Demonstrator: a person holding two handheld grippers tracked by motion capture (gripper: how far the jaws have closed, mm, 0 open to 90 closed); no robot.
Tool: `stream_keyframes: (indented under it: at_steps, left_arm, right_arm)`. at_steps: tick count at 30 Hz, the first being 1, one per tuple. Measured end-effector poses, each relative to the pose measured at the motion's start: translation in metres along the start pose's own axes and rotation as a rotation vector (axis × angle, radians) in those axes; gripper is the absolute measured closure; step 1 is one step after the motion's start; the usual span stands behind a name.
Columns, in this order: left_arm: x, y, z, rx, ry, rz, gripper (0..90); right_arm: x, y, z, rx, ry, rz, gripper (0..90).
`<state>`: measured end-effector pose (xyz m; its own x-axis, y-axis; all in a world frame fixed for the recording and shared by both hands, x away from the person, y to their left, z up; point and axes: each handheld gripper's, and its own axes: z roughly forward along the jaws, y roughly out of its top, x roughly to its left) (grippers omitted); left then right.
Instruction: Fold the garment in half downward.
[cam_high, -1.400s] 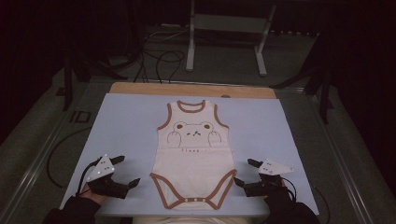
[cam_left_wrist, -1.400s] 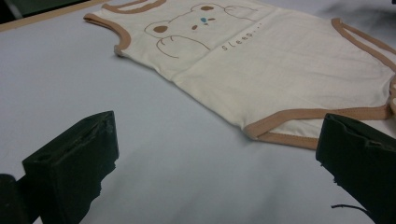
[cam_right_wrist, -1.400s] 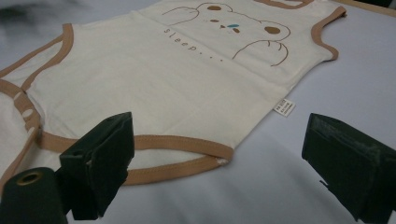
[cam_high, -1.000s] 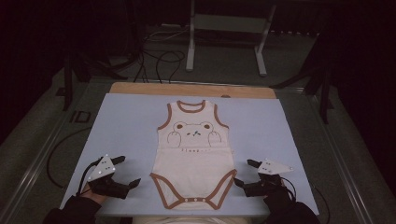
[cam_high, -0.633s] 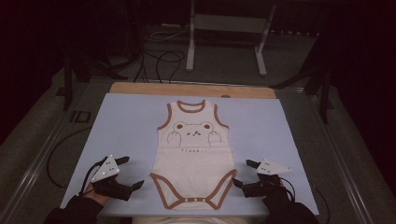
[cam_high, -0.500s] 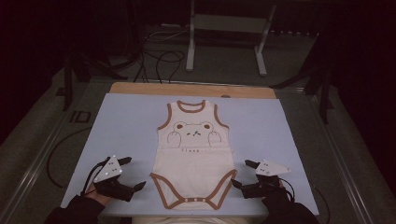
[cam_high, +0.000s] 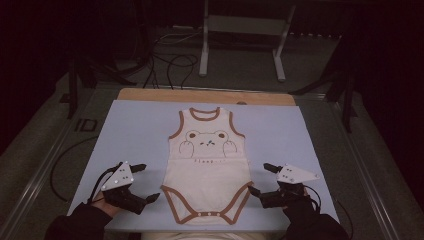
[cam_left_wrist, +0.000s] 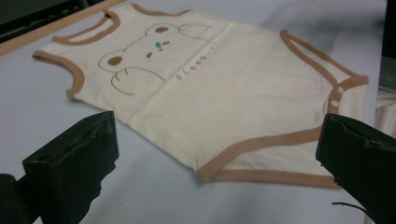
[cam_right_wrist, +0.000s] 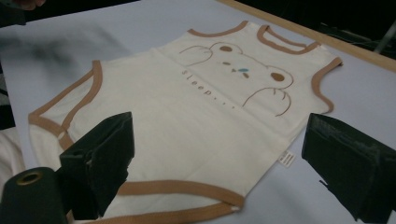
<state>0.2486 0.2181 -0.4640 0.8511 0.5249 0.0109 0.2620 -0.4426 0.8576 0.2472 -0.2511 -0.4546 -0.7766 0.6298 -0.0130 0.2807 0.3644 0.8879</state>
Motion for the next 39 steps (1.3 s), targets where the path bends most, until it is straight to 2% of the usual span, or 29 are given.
stream_keyframes:
  at_steps: [4, 6, 8, 10, 14, 18, 22, 28, 33, 39]
  left_arm:
    - [0.006, 0.010, 0.000, 0.015, -0.038, 0.001, 0.1]
    - [0.008, 0.015, 0.001, 0.021, -0.054, 0.001, 0.1]
    - [0.010, 0.017, 0.002, 0.026, -0.057, 0.002, 0.1]
    - [0.013, 0.022, 0.006, 0.046, -0.046, 0.030, 0.1]
    - [0.017, 0.030, 0.010, 0.046, -0.052, 0.021, 0.1]
    - [0.026, 0.037, 0.014, 0.060, -0.030, -0.001, 0.1]
    - [0.036, 0.043, 0.019, 0.074, -0.008, -0.032, 0.2]
    - [0.050, 0.049, 0.027, 0.078, 0.017, -0.075, 0.1]
    - [0.057, 0.053, 0.036, 0.096, 0.019, -0.107, 0.2]
    - [0.062, 0.055, 0.047, 0.106, 0.037, -0.129, 0.2]
  right_arm:
    - [-0.004, 0.012, -0.002, -0.003, -0.015, -0.017, 9.5]
    - [-0.007, 0.017, -0.002, -0.025, -0.011, -0.035, 9.5]
    - [-0.009, 0.020, -0.002, -0.027, -0.011, -0.034, 9.5]
    - [-0.013, 0.026, -0.001, -0.040, -0.015, -0.032, 9.5]
    - [-0.018, 0.035, 0.002, -0.034, -0.040, -0.037, 9.5]
    - [-0.024, 0.042, 0.007, -0.025, -0.063, -0.049, 9.5]
    - [-0.030, 0.047, 0.014, -0.017, -0.079, -0.022, 9.5]
    - [-0.038, 0.052, 0.027, 0.003, -0.076, -0.024, 9.5]
    - [-0.043, 0.054, 0.043, 0.024, -0.075, -0.021, 9.5]
    - [-0.047, 0.057, 0.058, 0.011, -0.085, -0.017, 9.5]
